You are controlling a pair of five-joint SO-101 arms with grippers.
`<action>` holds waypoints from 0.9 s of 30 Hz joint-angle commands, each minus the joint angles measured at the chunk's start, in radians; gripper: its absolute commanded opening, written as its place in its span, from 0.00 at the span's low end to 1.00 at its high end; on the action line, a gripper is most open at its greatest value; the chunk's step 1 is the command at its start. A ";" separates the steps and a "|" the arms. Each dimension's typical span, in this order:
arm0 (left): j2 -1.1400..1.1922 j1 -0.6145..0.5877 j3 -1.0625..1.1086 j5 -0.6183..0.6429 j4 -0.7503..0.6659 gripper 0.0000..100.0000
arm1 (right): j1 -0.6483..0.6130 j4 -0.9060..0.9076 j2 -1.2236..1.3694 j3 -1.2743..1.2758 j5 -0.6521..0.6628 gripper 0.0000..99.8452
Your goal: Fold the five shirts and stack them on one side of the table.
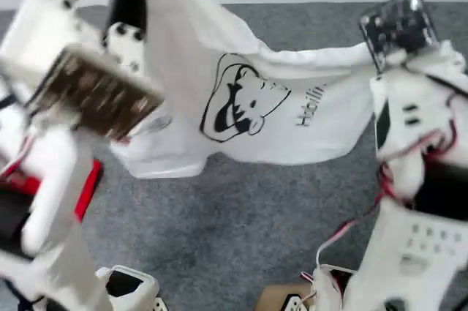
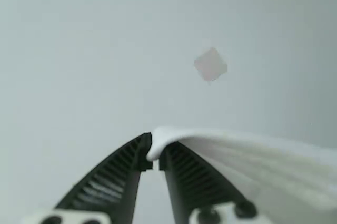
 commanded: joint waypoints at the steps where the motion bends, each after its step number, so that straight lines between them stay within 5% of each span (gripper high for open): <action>1: -0.021 0.008 -0.147 0.009 0.098 0.01 | -0.007 0.031 -0.127 -0.025 -0.011 0.01; 17: -0.020 -0.002 -0.441 0.006 0.430 0.01 | -0.001 0.223 -0.409 0.012 0.035 0.01; 27: 0.055 0.002 -0.021 0.009 0.526 0.01 | -0.007 -0.027 -0.409 0.509 0.037 0.01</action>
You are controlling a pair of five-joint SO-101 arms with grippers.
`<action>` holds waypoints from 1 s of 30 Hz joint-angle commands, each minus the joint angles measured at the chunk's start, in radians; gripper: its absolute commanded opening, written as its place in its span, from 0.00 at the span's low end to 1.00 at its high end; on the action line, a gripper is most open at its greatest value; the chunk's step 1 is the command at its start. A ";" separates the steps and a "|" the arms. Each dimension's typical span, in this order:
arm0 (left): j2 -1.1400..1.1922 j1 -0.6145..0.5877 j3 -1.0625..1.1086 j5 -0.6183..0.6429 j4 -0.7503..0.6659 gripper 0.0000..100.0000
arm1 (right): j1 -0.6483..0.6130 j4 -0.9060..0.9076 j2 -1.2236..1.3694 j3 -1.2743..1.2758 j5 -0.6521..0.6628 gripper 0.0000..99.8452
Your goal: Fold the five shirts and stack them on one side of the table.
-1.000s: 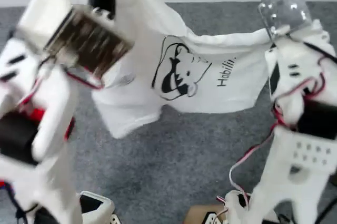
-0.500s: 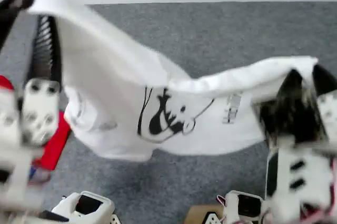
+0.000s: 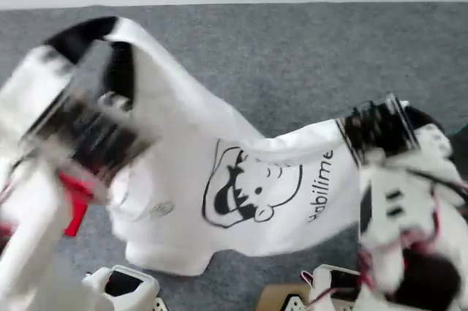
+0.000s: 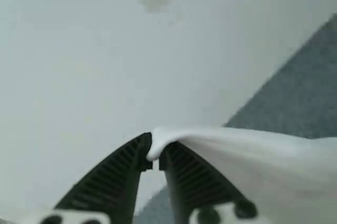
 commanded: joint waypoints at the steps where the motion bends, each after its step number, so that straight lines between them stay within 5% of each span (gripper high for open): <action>1: 0.034 0.002 0.186 0.008 0.000 0.01 | -0.004 -0.143 -0.010 0.184 0.009 0.01; 8: 0.098 -0.084 0.522 0.009 -0.302 0.01 | -0.025 -0.464 0.012 0.451 0.011 0.01; 15: 0.192 -0.126 0.697 0.009 -0.649 0.01 | -0.018 -0.746 0.262 0.457 0.011 0.01; 22: 0.422 -0.201 0.700 0.009 -0.930 0.01 | 0.002 -0.966 0.651 0.269 0.006 0.01; 30: 0.608 -0.241 0.673 0.006 -1.105 0.01 | 0.007 -0.981 1.124 -0.172 0.005 0.01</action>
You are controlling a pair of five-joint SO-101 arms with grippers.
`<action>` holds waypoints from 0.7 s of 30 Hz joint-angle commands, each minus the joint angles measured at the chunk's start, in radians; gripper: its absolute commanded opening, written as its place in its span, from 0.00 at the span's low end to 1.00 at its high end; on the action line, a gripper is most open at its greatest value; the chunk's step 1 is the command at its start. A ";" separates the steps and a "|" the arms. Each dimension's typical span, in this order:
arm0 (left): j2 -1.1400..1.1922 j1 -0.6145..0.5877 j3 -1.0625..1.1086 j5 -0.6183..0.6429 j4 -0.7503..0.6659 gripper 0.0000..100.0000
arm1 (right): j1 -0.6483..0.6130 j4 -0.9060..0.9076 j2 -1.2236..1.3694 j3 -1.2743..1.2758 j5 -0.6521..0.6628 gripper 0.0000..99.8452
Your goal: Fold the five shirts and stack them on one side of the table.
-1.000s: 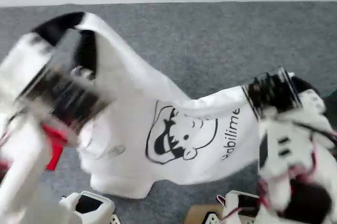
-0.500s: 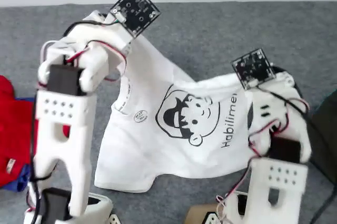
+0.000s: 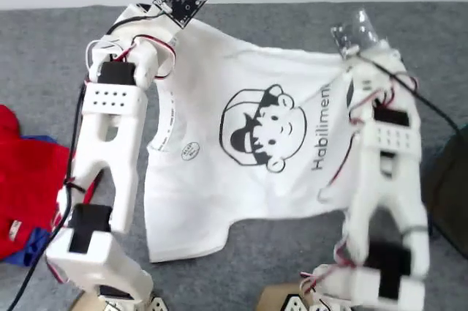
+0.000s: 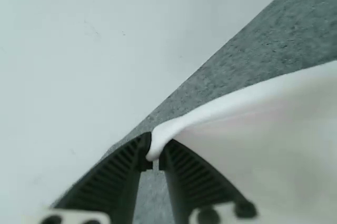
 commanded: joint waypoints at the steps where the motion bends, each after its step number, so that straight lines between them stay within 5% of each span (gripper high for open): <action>1: 0.038 -0.017 -0.051 0.003 -0.060 0.01 | 0.010 -0.027 0.162 -0.239 0.005 0.01; 8: 0.170 -0.029 -0.231 0.003 0.012 0.01 | -0.013 0.044 0.354 -0.442 0.006 0.01; 15: 0.176 0.032 -0.410 -0.002 0.480 0.01 | -0.022 0.255 0.343 -0.488 0.011 0.01; 21: 0.180 0.083 -0.536 -0.150 0.899 0.01 | -0.024 0.516 0.255 -0.500 0.072 0.01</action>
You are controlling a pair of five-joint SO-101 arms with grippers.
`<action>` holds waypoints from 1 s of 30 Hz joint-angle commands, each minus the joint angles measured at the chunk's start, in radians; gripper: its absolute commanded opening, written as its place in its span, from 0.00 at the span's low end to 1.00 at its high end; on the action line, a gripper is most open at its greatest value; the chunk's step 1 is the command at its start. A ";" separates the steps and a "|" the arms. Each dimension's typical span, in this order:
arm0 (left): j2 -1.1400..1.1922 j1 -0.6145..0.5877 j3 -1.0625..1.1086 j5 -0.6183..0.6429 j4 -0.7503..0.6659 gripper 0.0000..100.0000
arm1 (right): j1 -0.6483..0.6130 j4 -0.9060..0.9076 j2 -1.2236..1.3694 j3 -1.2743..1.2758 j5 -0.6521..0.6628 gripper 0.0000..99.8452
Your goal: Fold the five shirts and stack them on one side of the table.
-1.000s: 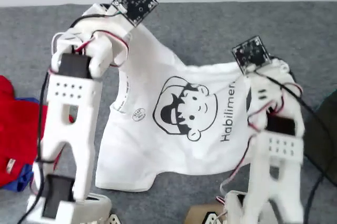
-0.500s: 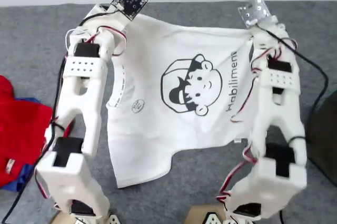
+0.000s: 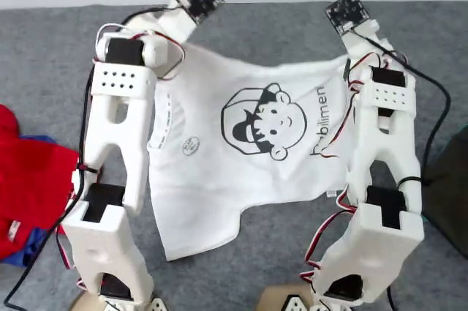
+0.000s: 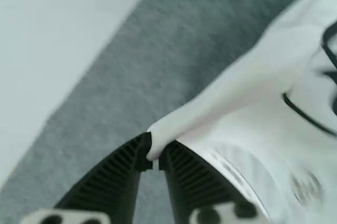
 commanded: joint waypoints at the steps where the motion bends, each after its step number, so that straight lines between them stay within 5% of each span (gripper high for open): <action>1: -0.014 0.037 -0.097 -0.069 0.267 0.01 | -0.010 0.148 -0.136 -0.055 0.054 0.01; 4: -0.015 0.057 -0.128 -0.097 0.423 0.01 | -0.007 0.257 -0.173 -0.055 0.058 0.01; 9: -0.092 0.040 -0.047 -0.086 0.423 0.01 | -0.010 0.450 -0.231 -0.055 0.058 0.01; 21: -0.628 0.160 0.730 -0.083 0.422 0.00 | 0.010 0.857 -0.308 -0.052 0.058 0.01; 30: -0.839 0.163 0.998 -0.083 0.423 0.00 | 0.071 0.880 -0.314 0.064 0.117 0.01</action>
